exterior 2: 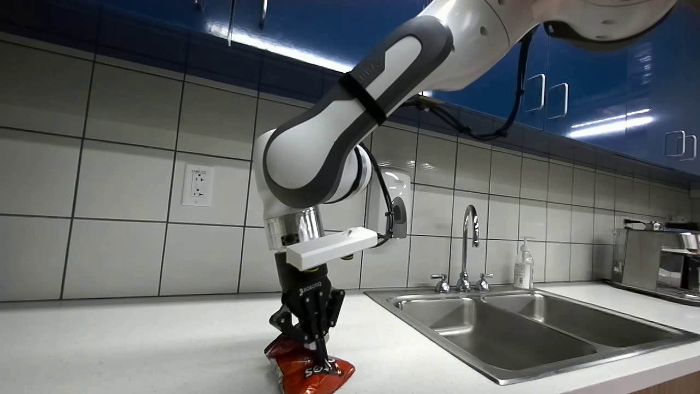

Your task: Pick up the red packet of doritos and put it in the sink

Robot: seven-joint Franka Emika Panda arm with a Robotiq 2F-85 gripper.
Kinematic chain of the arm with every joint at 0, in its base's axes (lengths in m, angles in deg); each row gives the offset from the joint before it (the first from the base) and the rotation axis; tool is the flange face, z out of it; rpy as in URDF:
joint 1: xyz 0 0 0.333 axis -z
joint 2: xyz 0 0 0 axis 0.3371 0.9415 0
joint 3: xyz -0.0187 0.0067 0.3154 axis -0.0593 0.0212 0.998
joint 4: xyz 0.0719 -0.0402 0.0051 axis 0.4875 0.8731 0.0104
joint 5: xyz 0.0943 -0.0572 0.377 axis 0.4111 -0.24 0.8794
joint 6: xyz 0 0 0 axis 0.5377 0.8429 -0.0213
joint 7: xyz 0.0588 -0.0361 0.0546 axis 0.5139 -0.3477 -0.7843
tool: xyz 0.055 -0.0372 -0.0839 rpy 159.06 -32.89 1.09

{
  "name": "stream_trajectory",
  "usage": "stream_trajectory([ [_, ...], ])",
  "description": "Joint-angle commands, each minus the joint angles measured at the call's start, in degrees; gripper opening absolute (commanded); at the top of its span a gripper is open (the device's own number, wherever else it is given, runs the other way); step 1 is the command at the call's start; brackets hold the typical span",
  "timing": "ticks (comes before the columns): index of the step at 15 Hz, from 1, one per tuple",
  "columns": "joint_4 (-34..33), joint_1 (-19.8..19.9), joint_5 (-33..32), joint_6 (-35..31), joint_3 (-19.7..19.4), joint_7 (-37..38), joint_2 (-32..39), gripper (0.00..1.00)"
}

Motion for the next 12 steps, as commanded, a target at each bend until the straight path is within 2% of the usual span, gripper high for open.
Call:
stream_trajectory([
  [1, -0.3, -0.6, -0.8, -0.6, -0.2, 0.9, 0.2, 0.00],
  [12, -0.1, -1.5, -2.6, -3.1, -0.5, 1.6, -3.6, 0.00],
])
